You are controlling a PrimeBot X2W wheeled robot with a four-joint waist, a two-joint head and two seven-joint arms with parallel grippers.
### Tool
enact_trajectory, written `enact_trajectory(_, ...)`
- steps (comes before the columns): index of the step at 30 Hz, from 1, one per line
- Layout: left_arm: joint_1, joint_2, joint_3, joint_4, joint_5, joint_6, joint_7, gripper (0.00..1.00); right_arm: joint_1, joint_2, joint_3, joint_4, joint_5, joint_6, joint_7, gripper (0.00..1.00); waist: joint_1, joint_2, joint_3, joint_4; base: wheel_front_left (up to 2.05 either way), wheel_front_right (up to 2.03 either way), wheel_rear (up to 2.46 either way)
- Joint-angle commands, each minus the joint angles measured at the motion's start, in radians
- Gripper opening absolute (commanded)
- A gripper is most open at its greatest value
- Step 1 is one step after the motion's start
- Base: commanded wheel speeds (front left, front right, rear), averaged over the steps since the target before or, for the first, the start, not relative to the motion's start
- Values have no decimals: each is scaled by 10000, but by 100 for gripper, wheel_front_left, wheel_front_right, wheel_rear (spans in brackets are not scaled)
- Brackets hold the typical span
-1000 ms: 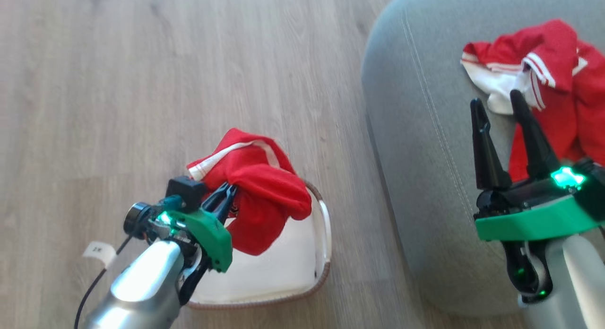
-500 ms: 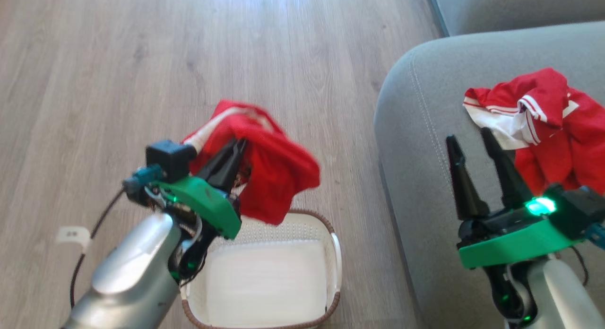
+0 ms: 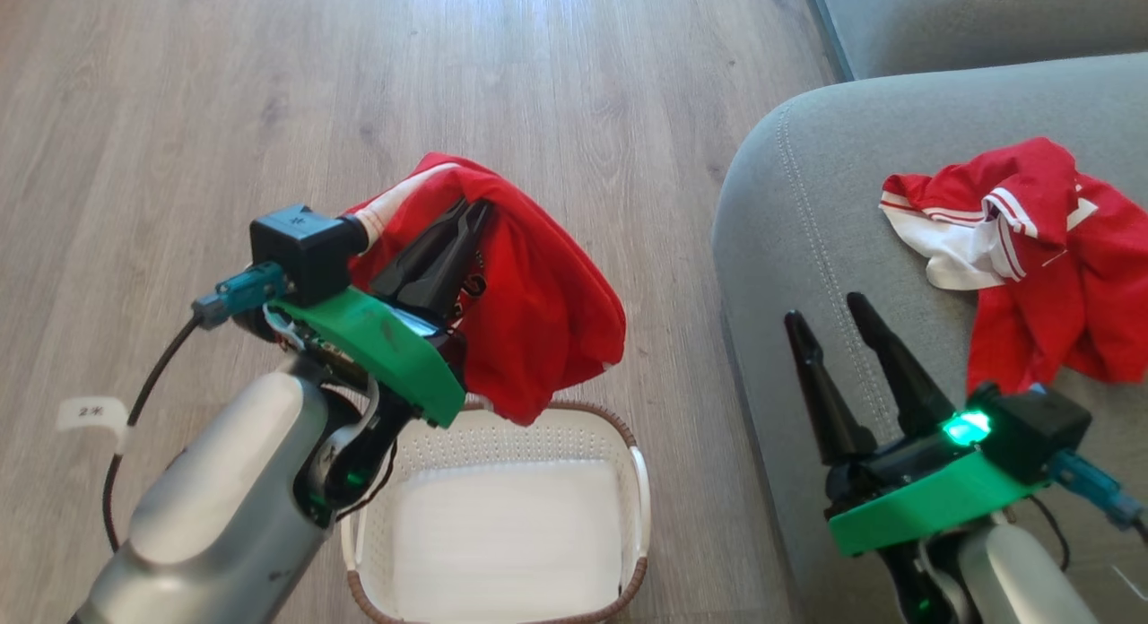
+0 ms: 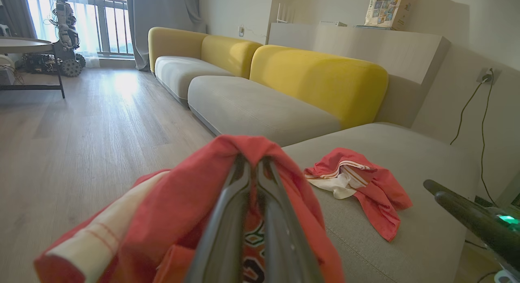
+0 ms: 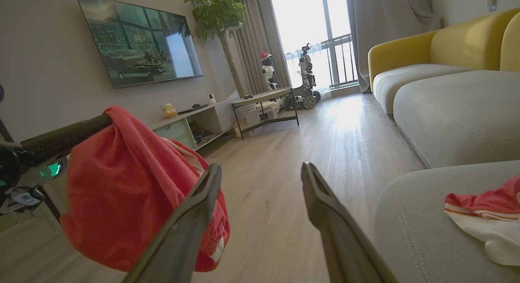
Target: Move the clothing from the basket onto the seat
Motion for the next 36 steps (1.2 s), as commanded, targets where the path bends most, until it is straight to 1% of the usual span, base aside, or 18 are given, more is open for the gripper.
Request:
enact_trajectory(1,-513,369,548,-399,-41,62,25,0,-320,-96,259,-301,53,-2,-12,100,1,-1,26,0,0,0,0)
enact_trajectory(8,-575,375,487,-616,-14,113,85,0,-874,-186,927,-140,52,-2,19,100,1,-1,204,90,0,0,0)
enact_trajectory(15,-700,208,243,-467,9,-41,112,0,-2214,-500,2260,561,128,-2,352,100,1,-1,188,319,0,0,0)
enact_trajectory(22,-808,-2,-18,-263,6,-221,118,0,-3697,-671,3835,1787,448,-2,819,100,1,-1,108,664,0,0,0)
enact_trajectory(23,-808,-2,-18,-263,6,-221,118,0,-3697,-671,3835,1787,448,-2,819,100,1,-1,108,664,0,0,0)
enact_trajectory(25,-845,-66,-122,-190,9,-299,121,0,-4271,-687,4412,2415,591,-2,854,100,1,-1,96,835,0,0,0)
enact_trajectory(36,-863,-354,-575,-142,-17,-529,227,0,-5904,-543,5996,4841,1374,-2,700,100,1,-1,-20,1463,0,0,0)
